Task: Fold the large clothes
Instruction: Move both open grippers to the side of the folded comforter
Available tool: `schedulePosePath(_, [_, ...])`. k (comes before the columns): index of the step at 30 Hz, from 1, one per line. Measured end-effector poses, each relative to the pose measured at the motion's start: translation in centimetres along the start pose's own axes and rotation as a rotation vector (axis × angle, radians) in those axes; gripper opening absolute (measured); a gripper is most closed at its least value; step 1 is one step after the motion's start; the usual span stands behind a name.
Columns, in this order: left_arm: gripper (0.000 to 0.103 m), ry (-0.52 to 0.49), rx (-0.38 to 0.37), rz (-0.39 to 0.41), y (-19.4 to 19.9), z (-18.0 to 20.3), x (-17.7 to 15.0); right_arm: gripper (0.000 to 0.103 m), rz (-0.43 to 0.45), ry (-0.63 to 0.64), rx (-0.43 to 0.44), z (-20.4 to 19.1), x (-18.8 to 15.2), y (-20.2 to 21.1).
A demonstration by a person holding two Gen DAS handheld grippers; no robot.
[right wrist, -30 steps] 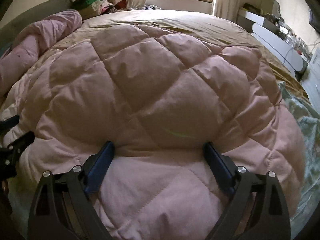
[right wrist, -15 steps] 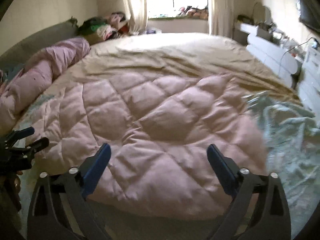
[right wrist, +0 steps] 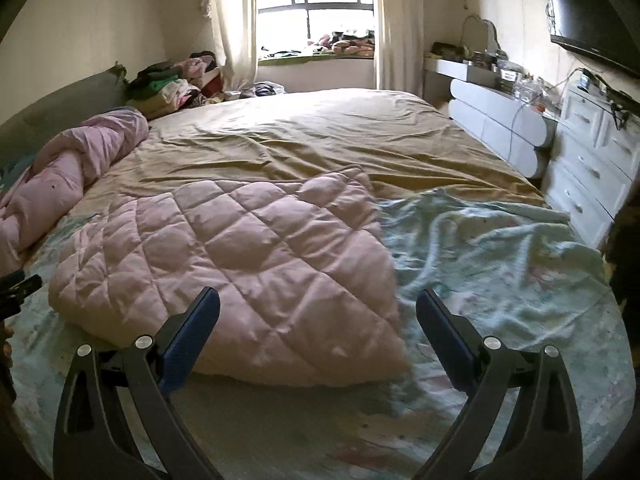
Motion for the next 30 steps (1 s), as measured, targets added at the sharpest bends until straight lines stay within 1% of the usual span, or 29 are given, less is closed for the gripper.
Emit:
schedulePosePath(6, [0.094,0.043,0.031,-0.018,0.5,-3.1,-1.5,0.098,-0.005,-0.033,-0.035,2.6,-0.9,1.4])
schedulePosePath(9, [0.094,0.051,0.051,-0.032,0.3,-4.3,-2.3,0.099,-0.025,-0.050,-0.048,3.8,-1.7,1.4])
schedulePosePath(13, [0.094,0.070,0.052,-0.057,0.0,-5.3,-3.3,0.099,-0.043,-0.067,-0.055,4.8,-2.7,1.2])
schedulePosePath(20, [0.094,0.086,0.063,-0.094,-0.7,-6.5,-4.9,0.099,-0.121,-0.109,-0.053,5.6,-5.6,-0.9])
schedulePosePath(26, [0.094,0.082,0.089,-0.117,-1.5,-7.2,-5.9,0.099,-0.183,-0.118,-0.032,4.9,-8.2,-3.3])
schedulePosePath(30, [0.094,0.076,0.095,-0.140,-2.3,-7.1,-6.6,0.099,-0.215,-0.127,-0.007,4.4,-9.1,-4.9])
Point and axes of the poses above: each gripper's, at about its wrist camera, not at the fingertips, and y roughly against the way its jaws point, z to its right, x to its top, the point moved 9 cm from there along -y, roughly the way its jaws point, and after that the axes turned 4 degrees about -z, right-handed, at the moved point
